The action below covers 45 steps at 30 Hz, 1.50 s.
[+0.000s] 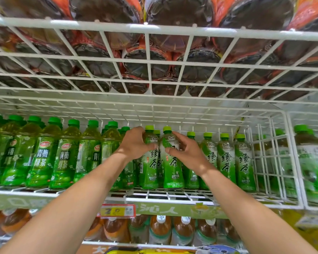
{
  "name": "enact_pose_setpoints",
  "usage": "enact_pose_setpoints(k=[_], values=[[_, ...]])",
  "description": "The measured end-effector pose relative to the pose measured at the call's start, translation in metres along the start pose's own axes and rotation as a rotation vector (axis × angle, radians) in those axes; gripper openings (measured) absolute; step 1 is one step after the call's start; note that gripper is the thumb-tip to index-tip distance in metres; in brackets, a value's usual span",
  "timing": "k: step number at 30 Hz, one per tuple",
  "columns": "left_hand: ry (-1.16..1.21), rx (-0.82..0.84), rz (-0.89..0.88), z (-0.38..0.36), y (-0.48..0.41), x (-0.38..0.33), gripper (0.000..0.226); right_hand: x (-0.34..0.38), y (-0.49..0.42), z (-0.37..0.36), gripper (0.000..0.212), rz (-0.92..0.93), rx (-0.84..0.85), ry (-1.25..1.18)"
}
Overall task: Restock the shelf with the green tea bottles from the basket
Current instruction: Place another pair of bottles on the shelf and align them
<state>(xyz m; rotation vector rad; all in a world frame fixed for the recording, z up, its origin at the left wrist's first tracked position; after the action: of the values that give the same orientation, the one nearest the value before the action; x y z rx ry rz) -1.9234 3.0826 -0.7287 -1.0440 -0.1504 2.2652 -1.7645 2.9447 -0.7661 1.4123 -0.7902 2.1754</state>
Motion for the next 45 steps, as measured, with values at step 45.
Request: enact_pose_setpoints(k=[45], values=[[-0.149,0.038,-0.007,0.002,-0.02,0.012,0.04,0.018,-0.009,-0.007,0.099,0.135,0.025,0.342]])
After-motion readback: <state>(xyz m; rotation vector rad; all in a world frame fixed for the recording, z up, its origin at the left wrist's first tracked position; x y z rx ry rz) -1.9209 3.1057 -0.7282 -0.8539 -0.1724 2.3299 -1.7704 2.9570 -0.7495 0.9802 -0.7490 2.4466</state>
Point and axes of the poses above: each hand's wrist, its own y-axis away from the middle knuckle, its own z-axis out of the back of the hand, x = y × z, the point moved 1 cm from there along -y, towards the middle knuckle, and after that the axes turned 14 degrees about -x, right-handed, at the moved point
